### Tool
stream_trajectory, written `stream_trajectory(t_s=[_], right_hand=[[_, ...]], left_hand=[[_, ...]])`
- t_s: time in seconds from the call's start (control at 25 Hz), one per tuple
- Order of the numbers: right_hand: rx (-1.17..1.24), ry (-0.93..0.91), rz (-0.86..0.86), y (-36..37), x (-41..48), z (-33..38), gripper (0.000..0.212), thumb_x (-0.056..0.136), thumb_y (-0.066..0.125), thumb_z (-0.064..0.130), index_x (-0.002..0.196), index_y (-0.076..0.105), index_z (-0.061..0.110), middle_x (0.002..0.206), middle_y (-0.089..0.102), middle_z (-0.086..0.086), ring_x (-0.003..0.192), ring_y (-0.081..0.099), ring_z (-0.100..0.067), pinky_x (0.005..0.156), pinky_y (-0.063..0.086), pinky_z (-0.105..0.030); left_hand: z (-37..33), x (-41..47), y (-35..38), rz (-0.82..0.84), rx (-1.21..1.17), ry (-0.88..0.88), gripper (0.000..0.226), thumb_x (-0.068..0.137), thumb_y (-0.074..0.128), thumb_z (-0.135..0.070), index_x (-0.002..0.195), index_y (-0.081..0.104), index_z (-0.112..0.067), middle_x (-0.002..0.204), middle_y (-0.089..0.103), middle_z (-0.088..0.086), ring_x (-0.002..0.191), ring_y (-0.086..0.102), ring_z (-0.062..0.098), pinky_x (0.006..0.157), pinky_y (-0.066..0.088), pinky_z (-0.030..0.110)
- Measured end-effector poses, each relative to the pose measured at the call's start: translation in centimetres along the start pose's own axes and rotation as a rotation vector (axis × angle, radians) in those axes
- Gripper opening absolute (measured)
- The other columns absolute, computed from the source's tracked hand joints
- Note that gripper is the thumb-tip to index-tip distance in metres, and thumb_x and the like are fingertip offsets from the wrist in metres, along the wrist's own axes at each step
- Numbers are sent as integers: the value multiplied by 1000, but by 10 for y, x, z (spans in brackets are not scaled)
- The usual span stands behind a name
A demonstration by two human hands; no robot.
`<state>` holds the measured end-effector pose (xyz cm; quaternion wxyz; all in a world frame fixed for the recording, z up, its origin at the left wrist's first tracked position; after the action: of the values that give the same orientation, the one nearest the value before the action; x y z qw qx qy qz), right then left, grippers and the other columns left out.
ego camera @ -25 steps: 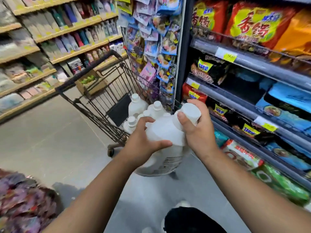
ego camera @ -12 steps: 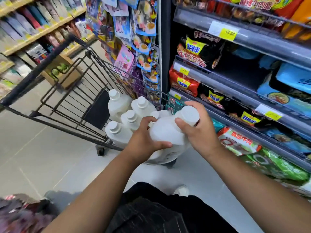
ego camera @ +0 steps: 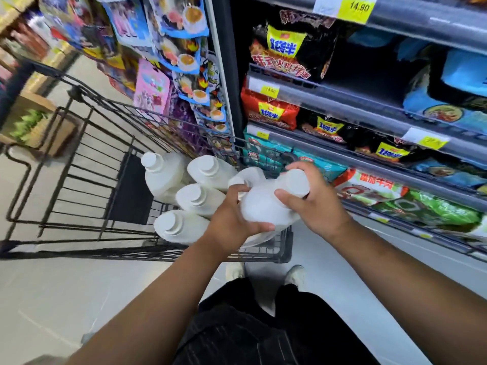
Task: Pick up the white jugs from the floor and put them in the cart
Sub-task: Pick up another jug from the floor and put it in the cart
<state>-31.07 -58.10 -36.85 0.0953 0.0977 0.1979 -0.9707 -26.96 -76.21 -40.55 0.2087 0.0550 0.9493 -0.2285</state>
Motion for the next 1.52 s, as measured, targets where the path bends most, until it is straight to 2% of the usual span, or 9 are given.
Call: stream_trajectory(t_s=[0.12,0.28,0.44,0.68,0.84,1.0,1.16,1.32,1.52], right_hand=[[-62,86,-42,15,9,-21,45,82,74,29,119,48,30,101,54,11,89,51,-11,68,43,-15],[-129,154,-59,41,-1,-54,45,81,75,31,121,53,24,107,60,-1,96,55,-19,73,39,-23],[-144,221,-139,50,0,-76,45,81,75,29,120,54,21,107,58,1,94,52,-16,73,36,-20],[-209,256,-125,65,-9,-99,48,80,76,28,121,54,21,108,57,4,98,49,-15,79,35,-20],[-266,279,-103,69,-10,-112,54,77,79,28,124,54,20,118,61,-4,104,53,-21,81,35,-19],[-411,290,-36,82,-25,-128,67,71,82,33,130,52,22,122,59,-6,117,52,-24,95,39,-25],[-309,323,-152,77,-33,-128,73,66,85,40,129,50,26,121,63,4,120,53,-18,98,41,-28],[-233,317,-231,69,-33,-120,73,67,86,36,129,50,23,121,64,0,117,56,-19,100,44,-32],[-183,311,-360,41,-60,-105,72,69,84,37,130,50,22,124,63,0,115,57,-15,97,42,-25]], left_hand=[[19,16,3,68,35,-27,81,61,93,-30,117,34,-36,96,51,-17,96,55,19,79,44,28],[51,26,8,170,102,-55,81,60,93,-29,117,36,-33,95,53,-14,96,57,21,79,46,28],[71,48,12,242,206,-27,88,58,93,-40,126,40,-26,104,57,-2,97,58,23,82,48,32],[94,62,23,365,366,-20,95,60,91,-42,135,35,-23,106,55,-2,99,57,23,83,47,31],[109,65,32,420,479,-64,94,62,89,-44,134,32,-25,105,58,0,101,59,26,89,49,35],[104,73,27,409,454,-19,90,70,86,-29,141,32,-28,120,59,10,113,58,27,98,46,37],[96,82,-6,580,793,140,96,71,84,-18,150,31,-32,144,39,10,131,44,29,109,37,35],[84,75,-17,564,683,162,100,68,88,-25,150,31,-31,152,35,9,137,38,27,113,32,35],[36,53,5,464,432,249,93,69,89,-30,146,37,-29,144,46,6,131,44,16,99,32,19]])
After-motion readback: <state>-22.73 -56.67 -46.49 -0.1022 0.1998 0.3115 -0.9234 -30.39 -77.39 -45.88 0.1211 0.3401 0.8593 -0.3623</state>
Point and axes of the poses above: each hand's wrist, its own x-axis towards the middle knuckle, its own y-axis out of the palm, z = x × y, the point moved 4 cm from there along x, towards the middle knuckle
